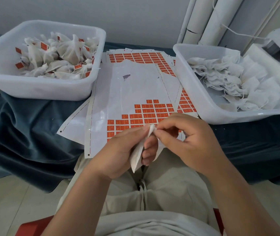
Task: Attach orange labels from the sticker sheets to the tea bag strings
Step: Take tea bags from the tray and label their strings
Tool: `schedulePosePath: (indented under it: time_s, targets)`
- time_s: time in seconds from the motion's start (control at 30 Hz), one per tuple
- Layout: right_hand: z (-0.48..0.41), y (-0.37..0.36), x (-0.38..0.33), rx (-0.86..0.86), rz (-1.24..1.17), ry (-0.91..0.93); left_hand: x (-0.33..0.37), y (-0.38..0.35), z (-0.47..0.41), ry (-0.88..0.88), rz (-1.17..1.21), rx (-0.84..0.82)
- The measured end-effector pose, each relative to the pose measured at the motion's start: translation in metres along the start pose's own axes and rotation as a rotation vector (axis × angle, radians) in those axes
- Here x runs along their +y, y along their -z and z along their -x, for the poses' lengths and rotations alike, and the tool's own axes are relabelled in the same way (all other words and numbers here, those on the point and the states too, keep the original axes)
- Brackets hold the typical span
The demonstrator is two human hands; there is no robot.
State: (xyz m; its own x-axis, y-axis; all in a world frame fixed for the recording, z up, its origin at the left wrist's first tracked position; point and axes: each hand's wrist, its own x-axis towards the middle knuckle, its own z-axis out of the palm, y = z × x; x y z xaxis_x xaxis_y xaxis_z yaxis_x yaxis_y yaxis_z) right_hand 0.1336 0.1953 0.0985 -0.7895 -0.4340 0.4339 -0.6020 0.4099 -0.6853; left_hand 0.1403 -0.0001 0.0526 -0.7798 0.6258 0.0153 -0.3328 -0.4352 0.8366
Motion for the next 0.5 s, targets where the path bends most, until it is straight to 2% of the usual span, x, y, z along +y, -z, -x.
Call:
schedulePosePath:
  time_s: [0.07, 0.2, 0.27, 0.33, 0.5]
  targets:
    - [0.0, -0.004, 0.002, -0.028, -0.189, -0.099, 0.001, -0.001, 0.001, 0.024, 0.064, -0.03]
    - [-0.001, -0.011, 0.002, -0.208, -0.677, -0.333, 0.003, -0.005, 0.002, 0.07, 0.286, -0.113]
    - [-0.003, -0.01, 0.002, -0.258, -0.799, -0.402, 0.003, -0.005, 0.002, 0.085, 0.328, -0.125]
    - [-0.002, -0.007, 0.002, -0.267, -0.757, -0.439, 0.003, -0.006, 0.002, 0.092, 0.3, -0.114]
    - [-0.001, 0.0, -0.006, -0.221, -0.31, -0.363, 0.001, -0.007, 0.001, 0.107, 0.303, -0.097]
